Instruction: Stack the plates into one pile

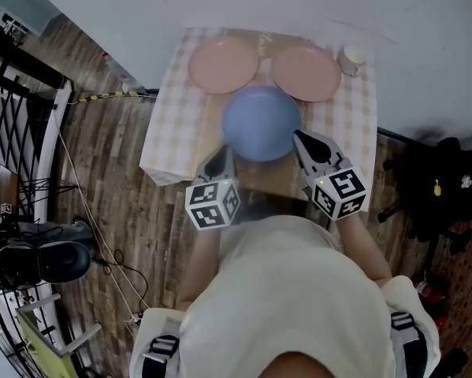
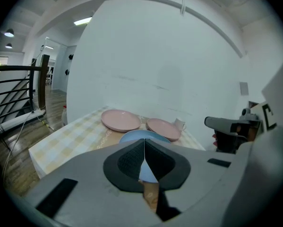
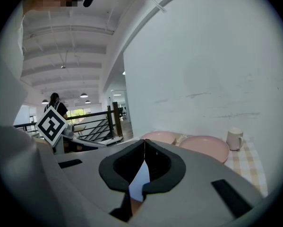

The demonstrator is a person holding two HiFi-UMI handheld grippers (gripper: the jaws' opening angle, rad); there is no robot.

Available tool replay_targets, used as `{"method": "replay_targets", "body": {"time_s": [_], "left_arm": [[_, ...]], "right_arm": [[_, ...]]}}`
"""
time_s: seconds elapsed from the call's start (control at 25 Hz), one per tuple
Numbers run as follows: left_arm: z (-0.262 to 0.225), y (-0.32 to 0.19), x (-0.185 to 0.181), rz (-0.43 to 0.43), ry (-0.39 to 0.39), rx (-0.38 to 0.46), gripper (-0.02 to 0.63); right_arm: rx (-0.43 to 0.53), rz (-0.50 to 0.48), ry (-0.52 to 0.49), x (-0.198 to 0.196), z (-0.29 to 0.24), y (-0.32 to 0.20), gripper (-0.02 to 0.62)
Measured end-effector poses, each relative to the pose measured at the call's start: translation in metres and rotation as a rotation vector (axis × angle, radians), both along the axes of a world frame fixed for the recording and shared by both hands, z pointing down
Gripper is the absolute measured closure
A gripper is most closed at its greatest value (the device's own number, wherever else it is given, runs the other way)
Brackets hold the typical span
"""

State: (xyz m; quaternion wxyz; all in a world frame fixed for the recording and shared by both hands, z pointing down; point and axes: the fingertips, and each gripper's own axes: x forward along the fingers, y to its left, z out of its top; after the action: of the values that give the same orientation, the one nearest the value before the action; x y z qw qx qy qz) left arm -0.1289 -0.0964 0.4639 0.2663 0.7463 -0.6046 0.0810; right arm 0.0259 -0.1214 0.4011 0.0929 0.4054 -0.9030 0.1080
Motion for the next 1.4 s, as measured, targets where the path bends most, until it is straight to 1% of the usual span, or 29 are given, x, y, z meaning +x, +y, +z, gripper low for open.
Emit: {"method": "replay_targets", "body": {"time_s": [0.4, 0.8, 1.16, 1.4], "left_arm": [[0.035, -0.046, -0.021, 0.054, -0.018, -0.061, 0.601], [0.075, -0.081, -0.03, 0.079, -0.057, -0.127, 0.601], [0.104, -0.103, -0.034, 0.124, -0.084, -0.184, 0.601], [0.117, -0.111, -0.032, 0.171, -0.106, -0.208, 0.6]], "right_arm": [[-0.042, 0.092, 0.058, 0.0, 0.037, -0.042, 0.595], [-0.127, 0.191, 0.125, 0.02, 0.084, -0.065, 0.594], [-0.2, 0.243, 0.211, 0.035, 0.125, -0.077, 0.594], [-0.265, 0.245, 0.24, 0.042, 0.147, -0.077, 0.594]]}}
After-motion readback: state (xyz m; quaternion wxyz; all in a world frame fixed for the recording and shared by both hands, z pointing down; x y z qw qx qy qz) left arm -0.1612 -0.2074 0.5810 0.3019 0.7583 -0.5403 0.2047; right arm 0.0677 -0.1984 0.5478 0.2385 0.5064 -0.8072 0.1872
